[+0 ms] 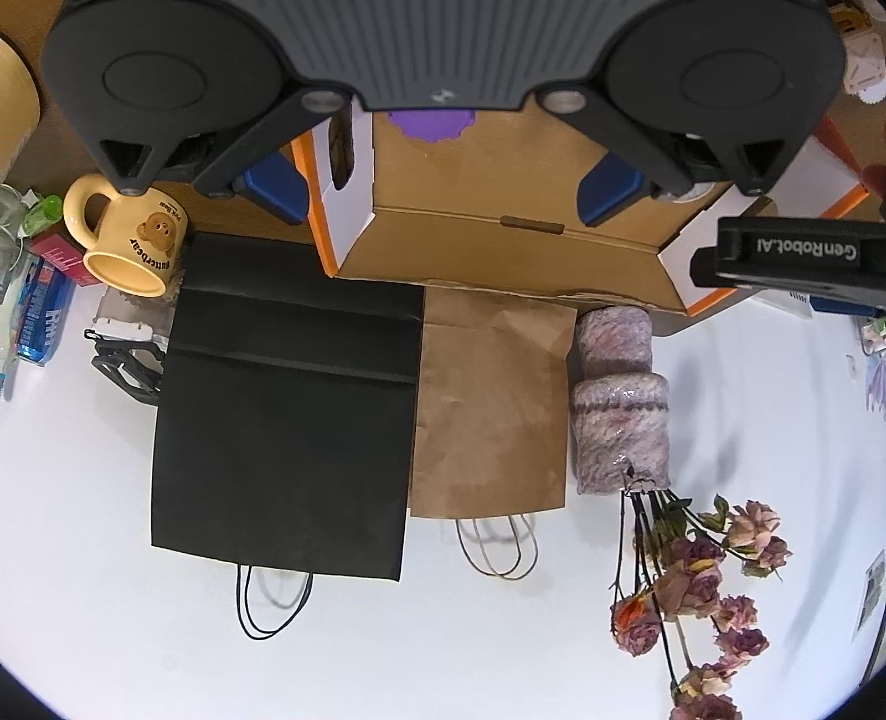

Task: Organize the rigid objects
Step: 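Move both tools back toward the remaining items on the table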

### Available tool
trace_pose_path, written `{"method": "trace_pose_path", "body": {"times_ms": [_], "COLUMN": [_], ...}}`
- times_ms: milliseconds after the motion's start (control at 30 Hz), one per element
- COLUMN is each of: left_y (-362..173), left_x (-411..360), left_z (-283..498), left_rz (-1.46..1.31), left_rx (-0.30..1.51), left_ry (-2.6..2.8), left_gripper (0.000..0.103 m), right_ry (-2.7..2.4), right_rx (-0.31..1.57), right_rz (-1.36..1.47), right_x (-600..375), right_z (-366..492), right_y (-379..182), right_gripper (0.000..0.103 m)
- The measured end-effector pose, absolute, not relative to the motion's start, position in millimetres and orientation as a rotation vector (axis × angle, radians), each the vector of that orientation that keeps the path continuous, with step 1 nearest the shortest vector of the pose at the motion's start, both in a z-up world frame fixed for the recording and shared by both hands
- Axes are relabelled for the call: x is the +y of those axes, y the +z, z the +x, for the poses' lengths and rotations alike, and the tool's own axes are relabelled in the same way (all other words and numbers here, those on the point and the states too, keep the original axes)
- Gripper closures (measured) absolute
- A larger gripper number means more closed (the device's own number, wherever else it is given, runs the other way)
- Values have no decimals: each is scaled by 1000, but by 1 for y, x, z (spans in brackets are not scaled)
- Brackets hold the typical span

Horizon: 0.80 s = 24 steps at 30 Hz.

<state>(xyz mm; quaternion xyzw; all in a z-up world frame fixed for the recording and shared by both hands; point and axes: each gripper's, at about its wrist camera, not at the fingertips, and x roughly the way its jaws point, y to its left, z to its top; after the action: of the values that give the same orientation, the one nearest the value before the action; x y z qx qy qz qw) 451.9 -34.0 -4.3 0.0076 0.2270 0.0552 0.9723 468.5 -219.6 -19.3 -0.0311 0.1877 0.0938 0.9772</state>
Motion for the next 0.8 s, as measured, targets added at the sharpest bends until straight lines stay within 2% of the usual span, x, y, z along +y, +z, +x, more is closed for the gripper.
{"method": "trace_pose_path", "body": {"times_ms": [800], "left_y": [2], "left_x": [-28], "left_z": [374], "left_rz": [19], "left_rx": [424], "left_ry": [56], "left_gripper": [0], "right_ry": [194], "right_rx": [349], "right_rz": [-95], "right_x": [-222], "right_z": [394], "right_y": [-14], "right_gripper": [0]}}
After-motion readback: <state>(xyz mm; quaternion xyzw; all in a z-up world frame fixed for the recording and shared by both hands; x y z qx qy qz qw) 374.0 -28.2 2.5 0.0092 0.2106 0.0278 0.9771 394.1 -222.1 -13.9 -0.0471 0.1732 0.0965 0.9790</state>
